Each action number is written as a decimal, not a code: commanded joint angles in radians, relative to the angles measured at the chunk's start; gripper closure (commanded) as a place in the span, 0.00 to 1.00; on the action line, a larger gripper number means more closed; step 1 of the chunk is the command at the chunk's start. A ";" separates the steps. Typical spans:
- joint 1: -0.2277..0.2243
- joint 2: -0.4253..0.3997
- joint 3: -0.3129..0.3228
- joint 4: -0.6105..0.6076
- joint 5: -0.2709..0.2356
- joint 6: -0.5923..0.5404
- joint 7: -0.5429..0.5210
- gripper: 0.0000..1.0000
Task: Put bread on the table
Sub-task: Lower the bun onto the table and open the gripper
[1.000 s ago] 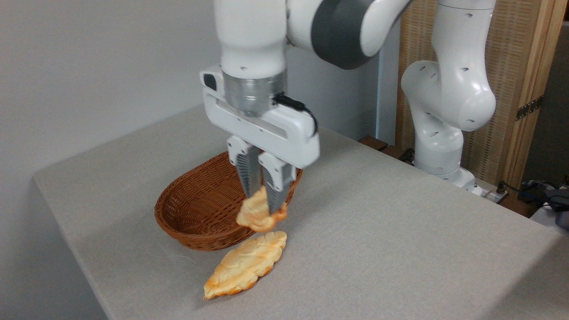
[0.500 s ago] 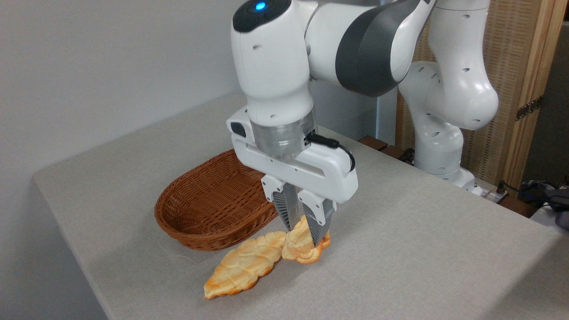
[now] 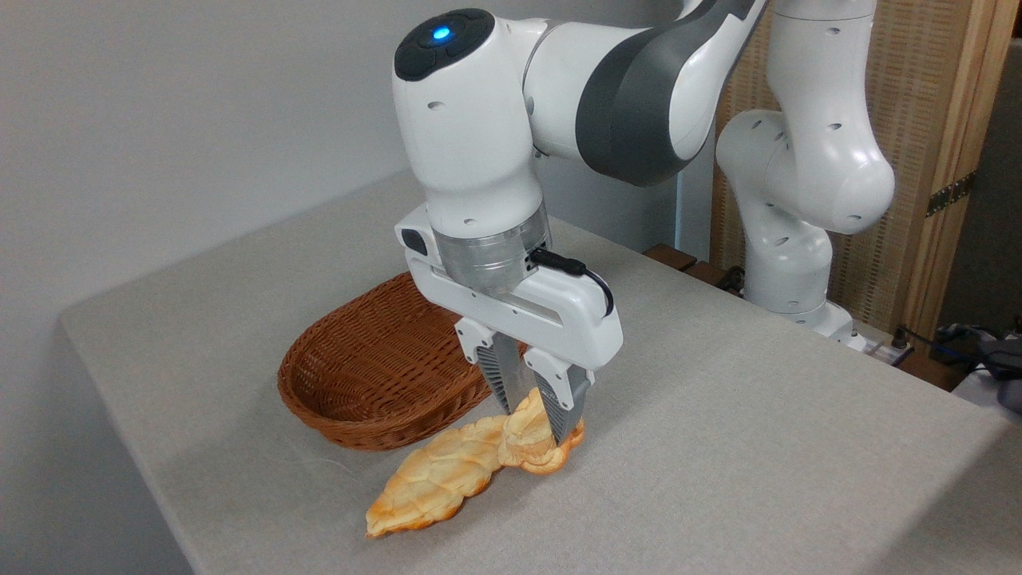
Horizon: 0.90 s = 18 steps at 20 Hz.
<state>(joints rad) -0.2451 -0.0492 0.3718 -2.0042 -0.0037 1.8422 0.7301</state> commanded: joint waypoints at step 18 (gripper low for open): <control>-0.028 -0.020 -0.126 0.150 -0.091 0.006 0.008 0.00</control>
<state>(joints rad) -0.2719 -0.0643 0.2887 -1.9060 -0.0809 1.8472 0.7301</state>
